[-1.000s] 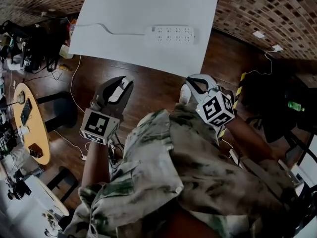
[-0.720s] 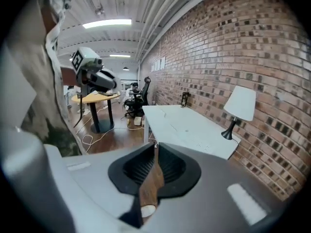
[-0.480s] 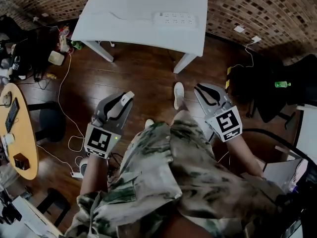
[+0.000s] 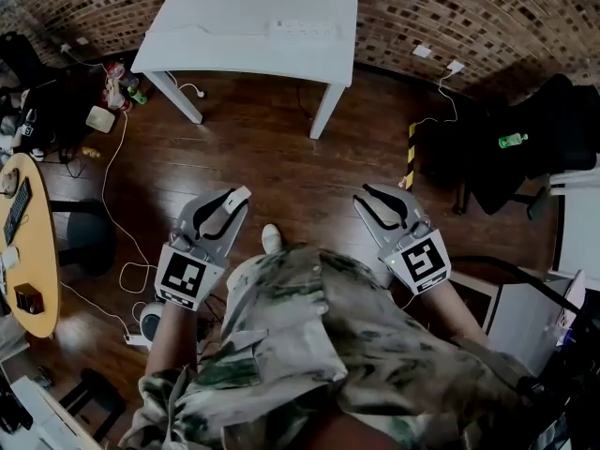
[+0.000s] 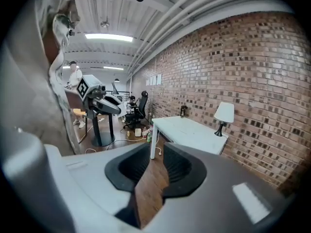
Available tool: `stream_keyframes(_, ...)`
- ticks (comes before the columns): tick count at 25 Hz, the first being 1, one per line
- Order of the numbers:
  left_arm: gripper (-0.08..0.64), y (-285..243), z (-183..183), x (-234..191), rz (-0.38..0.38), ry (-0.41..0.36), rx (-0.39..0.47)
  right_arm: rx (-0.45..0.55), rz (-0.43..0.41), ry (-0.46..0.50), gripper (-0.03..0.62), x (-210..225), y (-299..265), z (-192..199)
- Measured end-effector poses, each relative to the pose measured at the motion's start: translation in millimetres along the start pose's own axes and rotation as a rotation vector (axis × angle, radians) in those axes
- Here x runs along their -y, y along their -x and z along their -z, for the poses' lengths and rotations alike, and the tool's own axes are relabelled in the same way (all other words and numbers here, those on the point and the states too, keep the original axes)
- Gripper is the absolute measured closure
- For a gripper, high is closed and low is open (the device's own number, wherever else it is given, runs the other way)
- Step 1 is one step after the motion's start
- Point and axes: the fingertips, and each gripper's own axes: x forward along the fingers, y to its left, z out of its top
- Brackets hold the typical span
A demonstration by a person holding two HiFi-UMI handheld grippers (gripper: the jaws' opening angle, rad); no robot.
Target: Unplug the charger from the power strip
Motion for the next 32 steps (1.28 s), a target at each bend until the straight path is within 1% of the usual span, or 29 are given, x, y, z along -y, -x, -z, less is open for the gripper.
stream_keyframes(3, 0.453, 2, -20, 46, 0.002, -0.015, 0.022, 0.036, -0.015, 0.008, 0.5, -7, 44, 8)
stream_keyframes(5, 0.453, 5, -30, 79, 0.001, -0.007, 0.036, 0.051, -0.018, 0.009, 0.5, -12, 73, 17)
stream_keyframes(7, 0.453, 5, -32, 109, -0.002, 0.009, 0.042, 0.06, -0.013, 0.002, 0.5, -16, 96, 30)
stream_keyframes(10, 0.453, 7, -27, 155, 0.014, 0.024, 0.034, 0.067, -0.018, 0.001, 0.5, -26, 128, 48)
stream_keyframes(13, 0.453, 12, -23, 184, 0.021, 0.019, 0.017, 0.078, -0.021, 0.013, 0.5, -35, 153, 54)
stream_keyframes(17, 0.453, 16, -25, 209, 0.008, 0.019, 0.018, 0.076, -0.024, 0.033, 0.508, -44, 175, 63)
stream_keyframes(21, 0.453, 19, -26, 228, -0.013, -0.008, 0.04, 0.097, -0.04, 0.047, 0.508, -53, 191, 68)
stream_keyframes(27, 0.453, 22, -53, 251, -0.031, -0.009, 0.038, 0.102, -0.073, 0.052, 0.508, -49, 218, 59)
stream_keyframes(29, 0.453, 27, -50, 257, -0.036, -0.004, 0.037, 0.102, -0.083, 0.055, 0.508, -55, 221, 60)
stream_keyframes(32, 0.453, 35, -33, 256, -0.04, -0.002, 0.044, 0.1, -0.084, 0.076, 0.508, -68, 213, 66)
